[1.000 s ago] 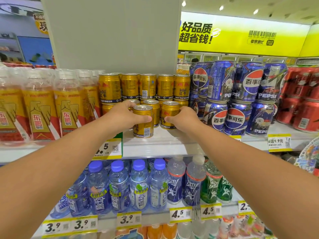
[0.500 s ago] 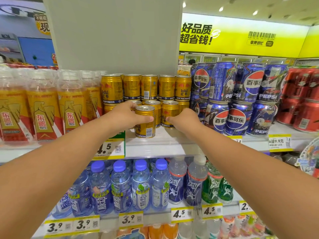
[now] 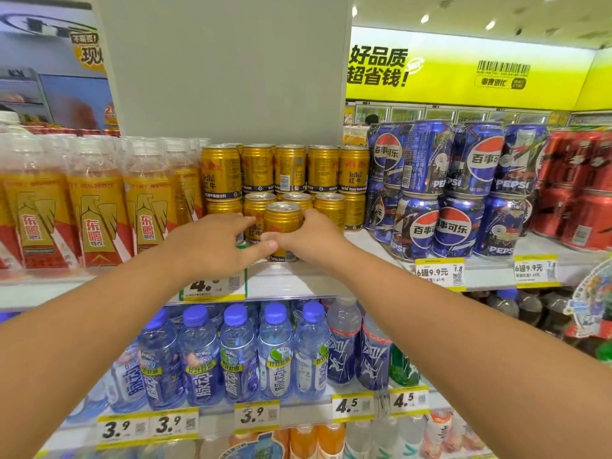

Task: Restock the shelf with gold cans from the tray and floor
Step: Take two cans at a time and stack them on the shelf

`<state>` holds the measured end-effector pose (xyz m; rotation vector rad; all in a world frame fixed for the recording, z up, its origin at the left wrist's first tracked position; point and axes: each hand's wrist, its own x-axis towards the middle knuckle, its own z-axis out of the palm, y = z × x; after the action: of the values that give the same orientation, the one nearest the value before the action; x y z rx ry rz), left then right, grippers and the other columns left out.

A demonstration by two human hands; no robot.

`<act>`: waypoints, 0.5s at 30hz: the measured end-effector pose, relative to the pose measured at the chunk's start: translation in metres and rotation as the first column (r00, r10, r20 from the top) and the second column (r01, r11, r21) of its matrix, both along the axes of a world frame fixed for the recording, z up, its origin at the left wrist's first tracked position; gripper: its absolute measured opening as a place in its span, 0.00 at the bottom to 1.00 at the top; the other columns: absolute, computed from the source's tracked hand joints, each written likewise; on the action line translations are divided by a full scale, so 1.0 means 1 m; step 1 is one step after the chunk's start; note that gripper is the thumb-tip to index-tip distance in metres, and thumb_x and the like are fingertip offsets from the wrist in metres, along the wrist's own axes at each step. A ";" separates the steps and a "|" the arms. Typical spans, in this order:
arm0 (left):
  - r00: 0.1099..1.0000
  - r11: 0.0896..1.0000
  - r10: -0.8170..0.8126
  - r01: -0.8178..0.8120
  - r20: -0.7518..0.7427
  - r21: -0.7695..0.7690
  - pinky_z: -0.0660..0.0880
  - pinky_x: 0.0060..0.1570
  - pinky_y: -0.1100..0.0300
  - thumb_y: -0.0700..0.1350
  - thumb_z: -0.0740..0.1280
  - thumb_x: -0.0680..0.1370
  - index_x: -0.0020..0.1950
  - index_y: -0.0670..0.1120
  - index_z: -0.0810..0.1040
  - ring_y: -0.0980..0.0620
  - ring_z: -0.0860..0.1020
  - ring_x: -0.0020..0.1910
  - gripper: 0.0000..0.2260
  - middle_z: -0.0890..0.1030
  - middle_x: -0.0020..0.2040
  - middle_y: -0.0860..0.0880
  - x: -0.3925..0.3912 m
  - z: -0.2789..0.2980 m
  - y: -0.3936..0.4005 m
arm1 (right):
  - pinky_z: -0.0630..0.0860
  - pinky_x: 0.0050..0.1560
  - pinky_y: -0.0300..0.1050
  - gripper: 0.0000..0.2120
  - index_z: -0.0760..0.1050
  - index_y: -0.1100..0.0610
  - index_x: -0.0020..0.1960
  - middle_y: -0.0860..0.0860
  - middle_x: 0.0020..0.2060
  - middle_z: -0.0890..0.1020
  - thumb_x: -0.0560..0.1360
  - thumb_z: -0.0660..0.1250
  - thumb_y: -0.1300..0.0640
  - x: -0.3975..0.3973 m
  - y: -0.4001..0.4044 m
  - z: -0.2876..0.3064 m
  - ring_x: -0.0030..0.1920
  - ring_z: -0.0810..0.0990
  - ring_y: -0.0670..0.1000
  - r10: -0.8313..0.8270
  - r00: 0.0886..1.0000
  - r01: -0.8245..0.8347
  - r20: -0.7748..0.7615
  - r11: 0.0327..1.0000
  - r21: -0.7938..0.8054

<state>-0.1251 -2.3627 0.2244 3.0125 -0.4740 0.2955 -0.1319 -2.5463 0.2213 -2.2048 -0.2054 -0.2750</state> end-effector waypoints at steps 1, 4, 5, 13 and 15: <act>1.000 1.000 -0.001 0.001 -0.002 0.005 0.63 0.73 0.47 0.82 0.43 0.66 0.80 0.57 0.57 0.51 0.59 0.77 0.48 0.60 0.79 0.53 0.000 -0.003 0.001 | 0.76 0.50 0.44 0.16 0.77 0.48 0.51 0.46 0.50 0.82 0.68 0.77 0.44 0.001 0.003 0.000 0.51 0.80 0.49 -0.022 0.999 0.022 0.027 1.000 -0.005; 1.000 1.000 0.014 -0.014 0.007 0.007 0.62 0.73 0.49 0.81 0.45 0.67 0.79 0.58 0.57 0.51 0.58 0.78 0.46 0.59 0.79 0.53 -0.001 -0.008 0.000 | 0.74 0.45 0.42 0.18 0.76 0.51 0.50 0.46 0.46 0.81 0.67 0.78 0.44 0.004 0.004 0.000 0.48 0.79 0.49 -0.101 0.993 0.102 0.053 0.995 -0.020; 1.000 1.000 0.017 -0.017 -0.003 -0.002 0.61 0.73 0.49 0.80 0.46 0.67 0.79 0.58 0.57 0.51 0.58 0.78 0.45 0.59 0.79 0.53 -0.003 -0.008 0.000 | 0.75 0.45 0.43 0.19 0.77 0.52 0.50 0.46 0.46 0.82 0.66 0.78 0.43 0.005 0.002 -0.001 0.48 0.80 0.49 -0.128 0.990 0.129 0.058 0.991 -0.018; 0.998 0.998 0.004 -0.008 -0.066 -0.056 0.61 0.73 0.49 0.80 0.46 0.66 0.80 0.58 0.55 0.52 0.57 0.78 0.46 0.59 0.79 0.55 -0.006 -0.003 -0.002 | 0.80 0.55 0.51 0.27 0.79 0.55 0.58 0.51 0.53 0.82 0.64 0.79 0.43 0.008 -0.049 0.011 0.52 0.81 0.53 -0.364 0.931 0.362 0.003 0.928 0.090; 0.998 0.998 0.000 -0.004 -0.064 -0.064 0.62 0.72 0.49 0.79 0.47 0.67 0.80 0.58 0.55 0.51 0.59 0.77 0.45 0.59 0.79 0.55 -0.009 -0.002 -0.004 | 0.80 0.55 0.52 0.30 0.77 0.55 0.59 0.53 0.55 0.80 0.64 0.79 0.42 0.009 -0.060 0.013 0.53 0.80 0.55 -0.448 0.894 0.447 0.003 0.891 0.080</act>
<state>-0.1337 -2.3666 0.2225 2.9503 -0.4470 0.2093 -0.1231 -2.6059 0.2341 -2.1499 0.3073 -0.5507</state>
